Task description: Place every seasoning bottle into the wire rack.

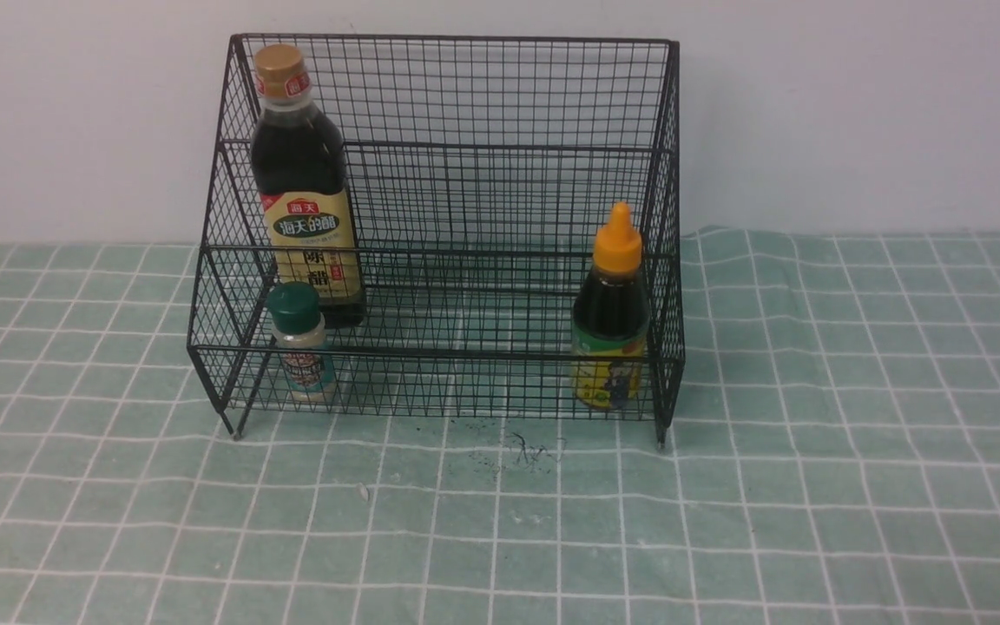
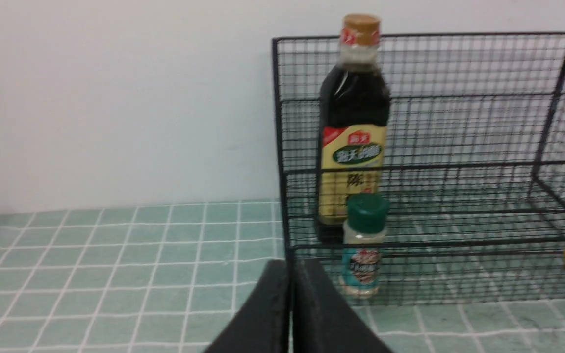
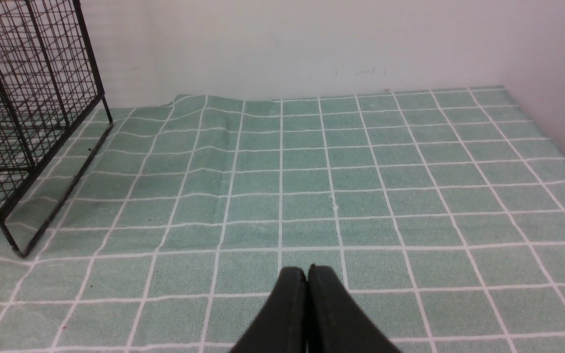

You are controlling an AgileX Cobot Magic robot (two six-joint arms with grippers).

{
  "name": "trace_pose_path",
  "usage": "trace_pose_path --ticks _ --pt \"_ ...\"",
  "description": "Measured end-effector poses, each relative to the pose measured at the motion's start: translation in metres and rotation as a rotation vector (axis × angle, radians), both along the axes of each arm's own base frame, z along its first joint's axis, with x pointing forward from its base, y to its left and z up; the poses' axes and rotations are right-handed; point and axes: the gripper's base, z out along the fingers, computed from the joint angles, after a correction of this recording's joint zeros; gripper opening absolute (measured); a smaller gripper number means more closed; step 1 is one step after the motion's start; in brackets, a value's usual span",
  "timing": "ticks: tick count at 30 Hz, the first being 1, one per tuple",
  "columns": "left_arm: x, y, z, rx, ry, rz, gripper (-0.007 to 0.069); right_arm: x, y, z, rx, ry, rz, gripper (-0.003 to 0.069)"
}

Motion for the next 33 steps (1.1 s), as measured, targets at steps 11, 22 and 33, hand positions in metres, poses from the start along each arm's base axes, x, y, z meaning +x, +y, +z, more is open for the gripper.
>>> trace_pose_path --ticks 11,22,33 --pt "0.002 0.003 -0.098 0.035 0.131 0.034 -0.0006 0.0 0.0 0.0 0.0 0.0 0.0 -0.0013" --pt "0.0 -0.003 -0.104 0.038 0.189 -0.072 -0.0006 0.0 0.0 0.0 0.0 -0.001 0.0 -0.0013" --pt "0.0 -0.003 -0.104 0.039 0.19 -0.072 -0.0006 0.0 0.0 0.0 -0.011 0.0 0.003 -0.0013"
